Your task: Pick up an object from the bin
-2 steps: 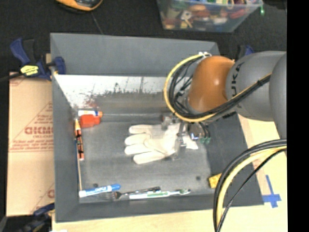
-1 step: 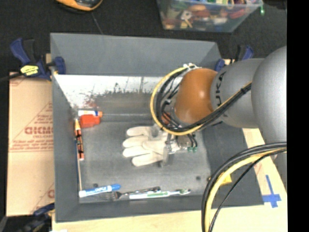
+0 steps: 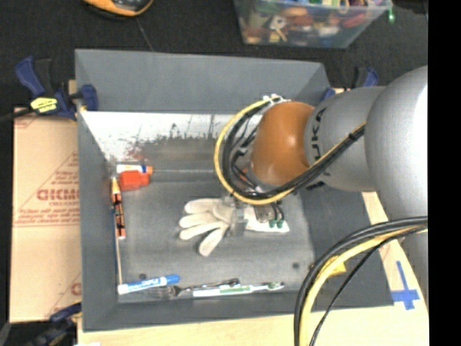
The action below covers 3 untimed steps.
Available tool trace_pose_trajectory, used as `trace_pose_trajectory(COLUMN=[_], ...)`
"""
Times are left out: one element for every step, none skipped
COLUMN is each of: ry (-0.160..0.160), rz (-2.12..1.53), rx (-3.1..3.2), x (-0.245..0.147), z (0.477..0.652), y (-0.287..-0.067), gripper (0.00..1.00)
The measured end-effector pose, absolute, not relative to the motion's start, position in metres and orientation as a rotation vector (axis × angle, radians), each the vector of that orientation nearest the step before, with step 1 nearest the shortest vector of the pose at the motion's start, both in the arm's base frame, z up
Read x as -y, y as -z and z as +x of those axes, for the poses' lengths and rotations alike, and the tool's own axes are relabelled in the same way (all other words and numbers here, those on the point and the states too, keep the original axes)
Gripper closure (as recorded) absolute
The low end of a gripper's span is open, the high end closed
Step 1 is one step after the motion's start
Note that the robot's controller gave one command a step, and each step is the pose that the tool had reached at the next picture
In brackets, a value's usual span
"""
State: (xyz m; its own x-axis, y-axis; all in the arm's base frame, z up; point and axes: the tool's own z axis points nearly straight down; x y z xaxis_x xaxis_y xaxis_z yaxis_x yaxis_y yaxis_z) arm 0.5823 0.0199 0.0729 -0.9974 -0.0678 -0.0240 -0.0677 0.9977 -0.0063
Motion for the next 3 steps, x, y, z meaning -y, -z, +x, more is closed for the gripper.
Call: trace_pose_trajectory(ry=[0.009, 0.009, 0.009], rz=[-0.106, -0.108, -0.109], rx=[-3.116, -3.128, -3.124], x=[-0.020, -0.019, -0.019], z=[0.582, 0.579, 0.580], y=[-0.073, -0.089, -0.135], gripper=[1.00, 1.00, 1.00])
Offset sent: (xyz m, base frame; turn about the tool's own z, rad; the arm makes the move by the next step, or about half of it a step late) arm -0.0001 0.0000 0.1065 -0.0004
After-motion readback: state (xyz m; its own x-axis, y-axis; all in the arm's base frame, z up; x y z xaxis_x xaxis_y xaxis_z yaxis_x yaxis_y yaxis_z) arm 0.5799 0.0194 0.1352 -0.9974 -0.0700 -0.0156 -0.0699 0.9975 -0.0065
